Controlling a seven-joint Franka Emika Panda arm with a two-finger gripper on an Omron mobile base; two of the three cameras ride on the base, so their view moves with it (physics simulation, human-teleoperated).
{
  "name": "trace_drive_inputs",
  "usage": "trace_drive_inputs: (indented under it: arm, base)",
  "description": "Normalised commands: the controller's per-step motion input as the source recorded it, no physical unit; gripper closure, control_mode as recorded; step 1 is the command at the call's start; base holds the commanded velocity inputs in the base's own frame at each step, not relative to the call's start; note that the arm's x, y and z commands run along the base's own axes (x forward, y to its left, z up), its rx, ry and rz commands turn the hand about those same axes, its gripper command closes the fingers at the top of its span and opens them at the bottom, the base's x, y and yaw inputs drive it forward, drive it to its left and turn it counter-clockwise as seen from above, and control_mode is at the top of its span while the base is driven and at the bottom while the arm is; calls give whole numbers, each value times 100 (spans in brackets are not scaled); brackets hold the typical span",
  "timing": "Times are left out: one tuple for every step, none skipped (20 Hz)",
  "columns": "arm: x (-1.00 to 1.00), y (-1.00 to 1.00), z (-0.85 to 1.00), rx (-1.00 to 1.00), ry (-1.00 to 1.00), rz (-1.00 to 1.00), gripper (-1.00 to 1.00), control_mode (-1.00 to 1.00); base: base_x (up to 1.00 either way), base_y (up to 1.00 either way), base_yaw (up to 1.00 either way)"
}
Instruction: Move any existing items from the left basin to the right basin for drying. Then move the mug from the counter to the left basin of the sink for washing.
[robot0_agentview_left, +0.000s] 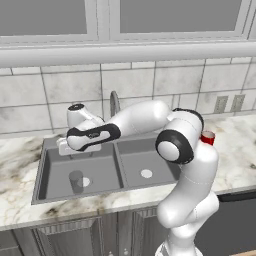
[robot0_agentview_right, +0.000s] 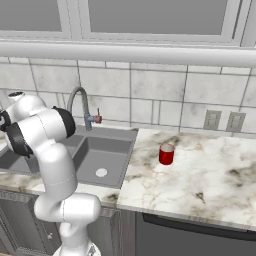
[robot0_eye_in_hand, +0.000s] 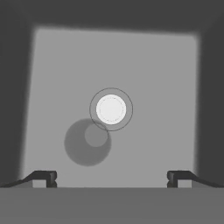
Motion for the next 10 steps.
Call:
trace_drive_inputs:
  arm:
    - [0,-3,-14,-3,0,0,-100,-100]
    - [0,-2,-10,-1,0,0,-100,-100]
    - [0,-1,-7,0,0,0,-100,-100]
    - [0,0,-3,0,0,0,-100,-100]
    - [0,0,0,0,0,0,-100,-100]
    - [0,0,0,0,0,0,-100,-100]
    - [0,0,0,0,0,0,-100,-100]
    - [0,0,0,0,0,0,-100,-100]
    - [0,0,0,0,0,0,-100,-100]
    - [0,0,0,0,0,0,-100,-100]
  base:
    - [0,0,0]
    - [0,0,0]
    - [0,0,0]
    - [0,0,0]
    - [0,0,0]
    - [0,0,0]
    - [0,0,0]
    - [0,0,0]
    - [0,0,0]
    - [0,0,0]
